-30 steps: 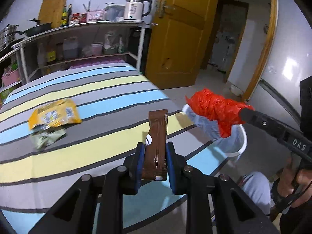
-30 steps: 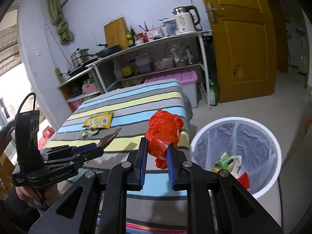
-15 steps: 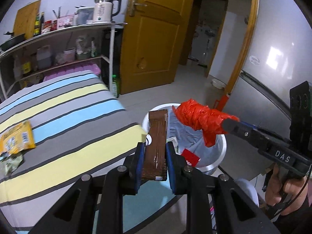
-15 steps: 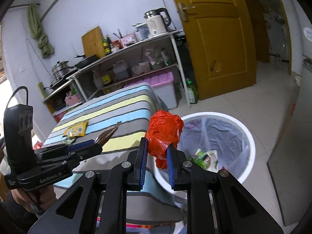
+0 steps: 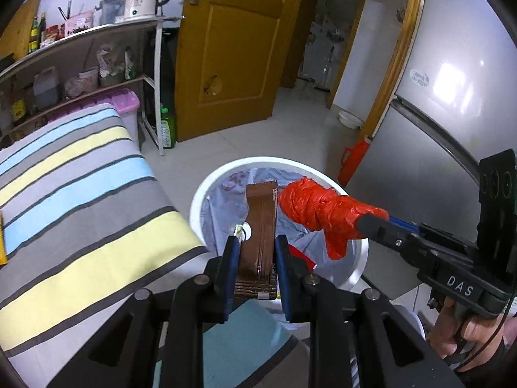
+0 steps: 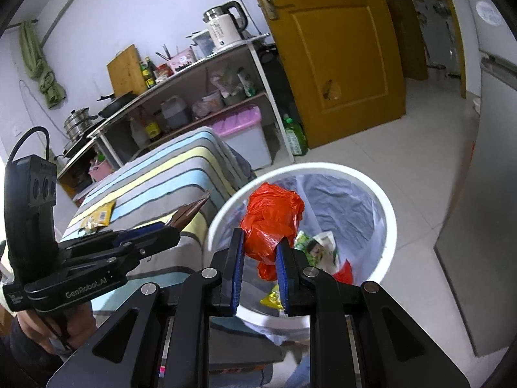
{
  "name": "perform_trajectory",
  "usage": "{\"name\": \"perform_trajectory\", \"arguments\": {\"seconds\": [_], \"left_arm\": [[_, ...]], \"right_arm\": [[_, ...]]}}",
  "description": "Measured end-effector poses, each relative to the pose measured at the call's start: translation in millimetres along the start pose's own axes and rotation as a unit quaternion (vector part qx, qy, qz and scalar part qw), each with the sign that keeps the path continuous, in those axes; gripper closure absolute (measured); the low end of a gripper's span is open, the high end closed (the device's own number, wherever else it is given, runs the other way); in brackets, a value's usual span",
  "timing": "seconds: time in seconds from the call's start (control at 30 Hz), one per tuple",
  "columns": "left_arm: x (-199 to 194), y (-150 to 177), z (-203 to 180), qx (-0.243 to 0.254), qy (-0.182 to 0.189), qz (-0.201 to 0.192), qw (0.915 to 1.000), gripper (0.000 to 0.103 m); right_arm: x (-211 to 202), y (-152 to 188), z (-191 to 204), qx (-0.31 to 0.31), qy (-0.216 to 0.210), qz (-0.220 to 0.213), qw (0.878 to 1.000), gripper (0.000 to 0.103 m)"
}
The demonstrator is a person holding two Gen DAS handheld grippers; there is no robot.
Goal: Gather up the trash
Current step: 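Carry the brown wrapper and red bag over the trash bin with both tools, then open both tools to drop the brown wrapper and red bag into the bin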
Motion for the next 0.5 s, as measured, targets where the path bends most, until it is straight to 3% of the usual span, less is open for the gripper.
{"name": "perform_trajectory", "arguments": {"seconds": [0.23,0.5], "left_arm": [[21.7,-0.9,-4.6,-0.004,0.005,0.019,0.9998,0.078],[19.8,0.7,-1.4,-0.013,0.007,0.017,0.9997,0.074]], "right_arm": [[15.0,4.4,-14.1,0.011,0.02,0.025,0.999,0.08],[12.4,3.5,-14.5,0.008,0.023,0.016,1.0,0.073]]}}
Point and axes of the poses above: each gripper's, at about its wrist camera, not at the fingertips, and x roughly the way its jaws point, z to its left, y to its underside, the point moved 3 cm from there along x, roughly the way its jaws point, and after that the axes turned 4 degrees about x, right-handed, at the moved point
